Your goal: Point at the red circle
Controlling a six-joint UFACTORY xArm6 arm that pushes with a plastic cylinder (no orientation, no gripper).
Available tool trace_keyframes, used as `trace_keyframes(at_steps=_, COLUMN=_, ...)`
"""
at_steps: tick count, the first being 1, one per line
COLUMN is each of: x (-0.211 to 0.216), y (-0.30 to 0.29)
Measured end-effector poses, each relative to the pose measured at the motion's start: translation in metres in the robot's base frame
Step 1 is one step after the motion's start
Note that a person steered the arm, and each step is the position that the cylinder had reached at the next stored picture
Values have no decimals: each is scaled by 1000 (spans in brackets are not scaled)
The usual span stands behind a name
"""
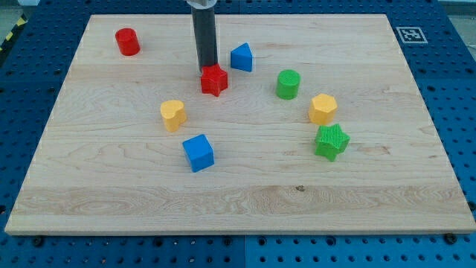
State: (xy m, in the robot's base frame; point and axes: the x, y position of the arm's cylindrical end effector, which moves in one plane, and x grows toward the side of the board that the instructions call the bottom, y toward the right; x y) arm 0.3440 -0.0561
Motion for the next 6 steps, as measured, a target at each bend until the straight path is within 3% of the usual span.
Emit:
trace_keyframes(at_steps=2, x=-86, y=-30)
trace_keyframes(at_steps=3, x=-110, y=-92)
trace_keyframes(at_steps=4, x=-110, y=-158)
trace_keyframes(at_steps=6, x=-104, y=-161)
